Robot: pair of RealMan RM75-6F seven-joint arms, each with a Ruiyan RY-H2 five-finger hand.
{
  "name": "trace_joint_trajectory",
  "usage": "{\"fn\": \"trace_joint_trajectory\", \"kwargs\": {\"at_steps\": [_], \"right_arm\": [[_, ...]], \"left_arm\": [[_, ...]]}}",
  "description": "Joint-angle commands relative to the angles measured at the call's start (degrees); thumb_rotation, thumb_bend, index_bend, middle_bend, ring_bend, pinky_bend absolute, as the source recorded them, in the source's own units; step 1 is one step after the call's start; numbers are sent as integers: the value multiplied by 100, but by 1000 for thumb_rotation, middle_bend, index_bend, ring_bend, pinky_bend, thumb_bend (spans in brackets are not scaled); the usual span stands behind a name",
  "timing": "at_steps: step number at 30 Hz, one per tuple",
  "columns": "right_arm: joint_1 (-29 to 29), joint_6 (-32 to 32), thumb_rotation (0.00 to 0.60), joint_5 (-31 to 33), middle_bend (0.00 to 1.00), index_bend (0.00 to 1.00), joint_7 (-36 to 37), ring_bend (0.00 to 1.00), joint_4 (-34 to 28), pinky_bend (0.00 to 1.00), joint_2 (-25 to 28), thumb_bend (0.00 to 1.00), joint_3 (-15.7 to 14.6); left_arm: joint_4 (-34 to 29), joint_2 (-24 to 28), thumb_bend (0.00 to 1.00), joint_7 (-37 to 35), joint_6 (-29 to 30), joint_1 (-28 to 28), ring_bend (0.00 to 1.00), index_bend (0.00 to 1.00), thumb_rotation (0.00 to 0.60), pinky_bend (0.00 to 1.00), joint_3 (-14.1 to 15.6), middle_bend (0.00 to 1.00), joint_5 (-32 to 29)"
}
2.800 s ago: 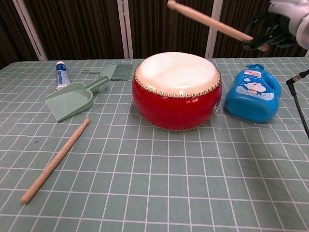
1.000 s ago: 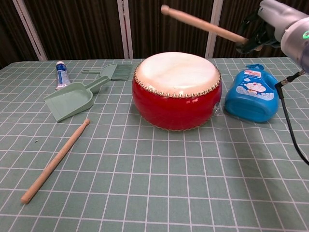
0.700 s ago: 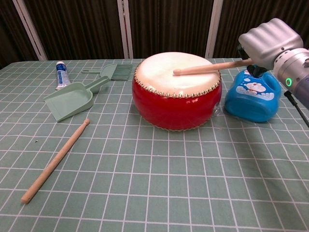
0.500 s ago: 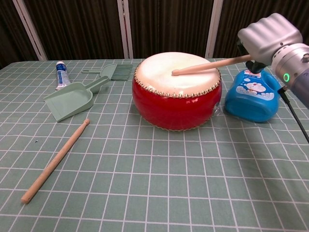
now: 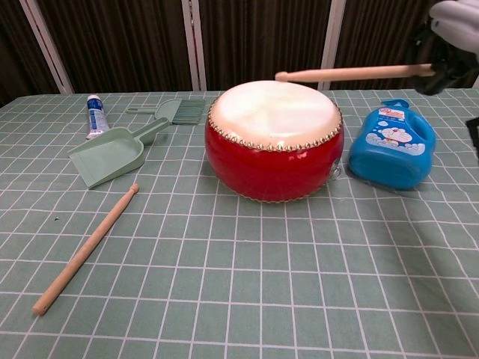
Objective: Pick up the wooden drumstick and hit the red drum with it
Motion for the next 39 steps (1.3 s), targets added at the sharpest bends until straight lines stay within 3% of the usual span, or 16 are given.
{"fn": "trace_joint_trajectory", "kwargs": {"at_steps": [1,6,16,25,32,35,39], "right_arm": [[-469,53,600,-348,1000,1000,331,1000,-450,956,386,781,-560],[-1014,210,600,-1016,1000,1000,737,1000,-764,956,741,781,-1269],[-1567,264,600,-1290,1000,1000,871,1000,-714,956,687,781,-1925],[-1749,114,600,-1032,1000,1000,783,1000,-114,955,53,781,-1957],[-1816,111,600,-1011,1000,987,645,1000,86,940,-146,781,-1944],[-1855,28,600,-867,1000,871,553,999,105,853,-168,778,-1959],[-1883,4,600,-792,987,674,427,952,87,755,-151,671,-1947]], "left_arm": [[16,-12,0,21,21,7,0,0,600,15,-10,0,-4],[0,-27,0,50,1,9,0,0,600,15,-6,0,-24],[-25,-48,0,157,36,28,0,0,600,15,15,0,29],[-3,-86,0,232,76,49,0,0,600,15,-6,0,3],[10,-97,0,237,76,50,0,0,600,15,-3,0,10],[12,-94,0,243,75,48,0,0,600,15,1,0,23],[14,-94,0,246,64,45,0,0,600,15,2,0,17]]}}
